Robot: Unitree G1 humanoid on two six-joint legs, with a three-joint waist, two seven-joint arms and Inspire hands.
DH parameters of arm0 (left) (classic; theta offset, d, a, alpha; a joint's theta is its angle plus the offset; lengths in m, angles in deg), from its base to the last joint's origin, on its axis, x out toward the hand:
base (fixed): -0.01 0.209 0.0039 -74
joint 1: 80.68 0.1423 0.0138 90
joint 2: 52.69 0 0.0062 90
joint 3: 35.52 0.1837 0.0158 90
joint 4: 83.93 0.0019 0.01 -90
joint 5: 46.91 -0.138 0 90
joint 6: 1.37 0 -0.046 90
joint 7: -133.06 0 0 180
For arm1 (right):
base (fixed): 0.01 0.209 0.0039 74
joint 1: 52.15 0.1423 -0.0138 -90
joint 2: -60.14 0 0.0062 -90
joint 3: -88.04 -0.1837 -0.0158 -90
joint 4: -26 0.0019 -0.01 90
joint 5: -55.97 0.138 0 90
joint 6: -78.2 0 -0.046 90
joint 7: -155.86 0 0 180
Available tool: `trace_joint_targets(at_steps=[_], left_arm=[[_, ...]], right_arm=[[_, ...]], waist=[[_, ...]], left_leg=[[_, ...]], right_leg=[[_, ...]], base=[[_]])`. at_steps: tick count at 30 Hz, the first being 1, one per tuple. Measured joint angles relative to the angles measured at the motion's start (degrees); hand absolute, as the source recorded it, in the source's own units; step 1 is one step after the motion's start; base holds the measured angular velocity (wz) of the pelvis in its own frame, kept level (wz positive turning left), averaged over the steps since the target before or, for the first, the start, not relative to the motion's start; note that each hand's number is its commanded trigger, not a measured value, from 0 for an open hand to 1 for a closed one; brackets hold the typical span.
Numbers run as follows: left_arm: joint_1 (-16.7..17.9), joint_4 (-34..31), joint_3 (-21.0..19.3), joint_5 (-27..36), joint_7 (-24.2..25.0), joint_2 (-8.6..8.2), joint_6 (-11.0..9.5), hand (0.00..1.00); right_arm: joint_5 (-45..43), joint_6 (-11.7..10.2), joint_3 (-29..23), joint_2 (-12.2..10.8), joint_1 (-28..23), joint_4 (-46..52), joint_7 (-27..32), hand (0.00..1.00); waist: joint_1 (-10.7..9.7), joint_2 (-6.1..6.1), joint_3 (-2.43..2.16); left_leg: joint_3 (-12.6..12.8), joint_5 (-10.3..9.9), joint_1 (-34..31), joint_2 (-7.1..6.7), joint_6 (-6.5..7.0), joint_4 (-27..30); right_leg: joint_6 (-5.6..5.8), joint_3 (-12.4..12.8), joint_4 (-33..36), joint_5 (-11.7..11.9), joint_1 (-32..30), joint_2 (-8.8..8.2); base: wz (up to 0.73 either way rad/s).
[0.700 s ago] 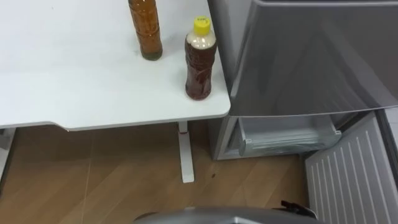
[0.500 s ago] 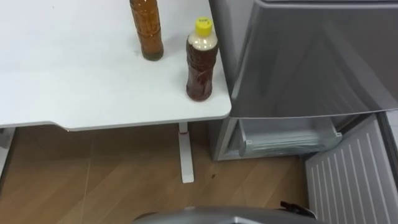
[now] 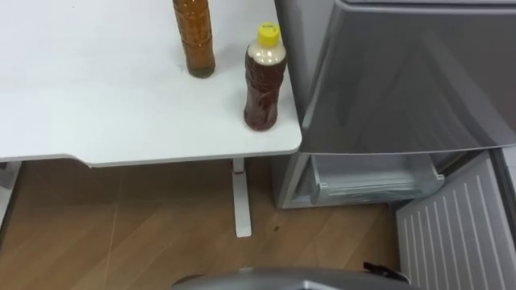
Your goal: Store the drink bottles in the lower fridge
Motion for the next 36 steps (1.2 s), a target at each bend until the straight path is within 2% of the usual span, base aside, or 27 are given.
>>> trace_joint_targets(at_steps=[8,12,14,17,18,20,22,27,31,32,36], left_arm=[[0.32,-0.17,-0.66,7.36,-5.48,0.02,-1.18,0.00],[0.69,-1.79,-5.78,16.19,-9.00,-0.52,-2.56,0.00],[0.89,-3.43,-8.71,21.44,-11.44,-0.88,-4.16,0.00],[1.04,-6.25,-10.72,26.38,-14.84,-0.91,-5.75,0.00],[1.12,-6.98,-11.25,26.57,-15.47,-0.90,-6.04,0.00],[1.27,-8.23,-11.39,29.15,-18.65,-0.80,-8.54,0.00],[1.32,-8.49,-11.47,30.97,-20.36,-0.81,-9.78,0.00],[2.00,-12.66,-14.21,32.52,-25.59,-1.45,-11.15,0.00],[2.30,-20.15,-16.30,34.80,-31.81,-1.40,-14.42,0.00],[2.28,-22.20,-16.33,34.77,-33.13,-1.35,-15.79,0.00],[2.45,-28.82,-16.30,34.79,-36.44,-1.29,-18.46,0.00]], right_arm=[[1.05,0.01,-1.17,0.13,-0.29,0.03,-0.04,0.00],[1.41,0.10,-2.24,0.05,-0.73,-0.05,0.48,0.00],[2.55,0.08,-2.24,0.06,-1.01,-0.09,0.51,0.00],[3.65,-0.20,-2.68,0.20,-2.10,0.11,0.51,0.00],[3.81,-0.21,-2.84,0.20,-2.17,0.11,0.49,0.00],[3.90,-0.55,-3.40,0.21,-2.16,0.11,0.49,0.00],[3.90,-0.79,-4.09,0.20,-2.17,0.05,0.43,0.00],[3.41,-0.79,-4.97,0.20,-2.27,0.02,0.40,0.00],[2.30,-1.39,-5.42,0.21,-2.53,0.39,0.44,0.00],[2.30,-1.89,-5.47,0.21,-2.81,0.52,0.42,0.00],[1.86,-3.27,-5.55,0.20,-3.32,0.82,0.44,0.00]], waist=[[-0.25,0.85,0.00],[-0.24,1.18,0.06],[0.21,1.32,0.08],[0.56,1.67,0.11],[0.58,1.74,0.12],[0.53,2.14,0.22],[0.63,2.41,0.20],[0.67,2.50,0.19],[0.72,2.56,0.14],[0.73,2.58,0.12],[0.74,2.70,0.00]], left_leg=[[-0.08,-0.19,-0.25,-0.03,0.06,0.10],[-0.06,-0.31,0.46,-0.05,0.08,-0.05],[-0.27,-0.44,0.56,-0.05,0.11,0.07],[-0.64,-0.53,0.56,-0.08,0.17,0.25],[-0.68,-0.53,0.59,-0.08,0.17,0.27],[-0.68,-0.53,0.99,-0.07,0.17,0.23],[-0.65,-0.53,1.38,-0.06,0.17,0.13],[-0.61,-0.52,1.37,-0.11,0.18,0.01],[-0.61,-0.50,1.39,-0.23,0.21,-0.02],[-0.61,-0.50,1.41,-0.23,0.21,-0.06],[-0.74,-0.49,1.37,-0.27,0.22,-0.23]], right_leg=[[0.01,-0.09,0.12,0.01,-0.03,-0.03],[0.01,-0.12,0.14,0.01,0.62,-0.06],[0.02,-0.08,0.14,0.02,0.78,-0.04],[0.03,-0.18,0.34,0.04,0.81,-0.05],[0.03,-0.19,0.38,0.04,0.83,-0.05],[0.03,-0.66,0.57,0.05,1.03,-0.11],[0.03,-0.67,0.76,0.04,1.03,-0.12],[0.03,-0.34,0.90,0.04,0.81,-0.15],[0.10,-0.10,0.84,-0.01,0.77,-0.22],[0.10,-0.11,0.84,-0.01,0.81,-0.22],[0.10,-0.08,0.94,0.00,0.84,-0.17]], base=[[0.00],[0.00],[0.00],[0.00],[0.00],[0.00],[0.00],[-0.03],[0.00],[0.00],[-0.03]])
